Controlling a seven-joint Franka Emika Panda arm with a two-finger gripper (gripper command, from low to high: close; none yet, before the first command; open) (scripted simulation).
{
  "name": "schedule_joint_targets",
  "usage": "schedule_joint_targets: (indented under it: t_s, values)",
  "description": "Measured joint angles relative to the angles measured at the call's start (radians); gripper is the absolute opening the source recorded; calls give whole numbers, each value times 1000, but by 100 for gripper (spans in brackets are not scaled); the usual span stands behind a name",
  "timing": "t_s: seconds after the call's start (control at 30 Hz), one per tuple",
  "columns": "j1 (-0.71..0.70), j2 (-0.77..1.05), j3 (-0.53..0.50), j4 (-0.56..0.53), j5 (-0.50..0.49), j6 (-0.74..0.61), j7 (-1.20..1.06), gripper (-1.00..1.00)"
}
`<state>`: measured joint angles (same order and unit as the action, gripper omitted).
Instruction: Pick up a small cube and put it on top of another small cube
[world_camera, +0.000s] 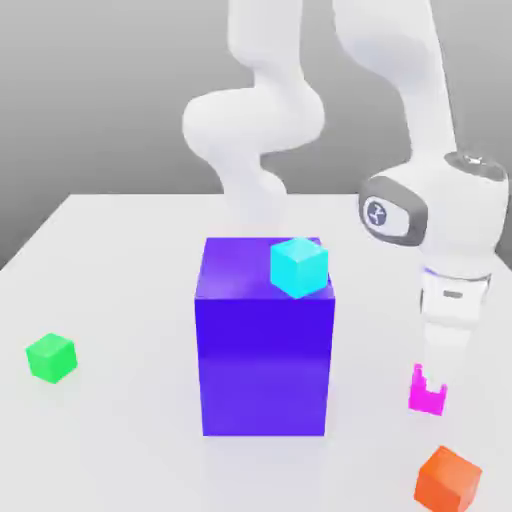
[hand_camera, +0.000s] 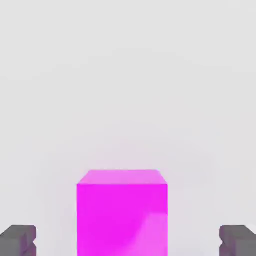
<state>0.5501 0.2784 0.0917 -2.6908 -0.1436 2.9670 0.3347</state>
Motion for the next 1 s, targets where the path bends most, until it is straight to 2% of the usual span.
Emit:
schedule_joint_targets:
  t_s: [0.03, 0.07, 0.3, 0.53, 0.87, 1.0]
  values:
    - [16, 36, -18, 7, -10, 29, 8, 0]
    - [24, 55, -28, 11, -15, 44, 12, -100]
    - [22, 50, -25, 10, -18, 40, 14, -100]
    - [-36, -152, 51, -14, 86, -145, -64, -100]
    - [-280, -119, -195, 193, 101, -370, -135, -100]
    - [-384, -139, -300, 210, 97, -408, -164, -100]
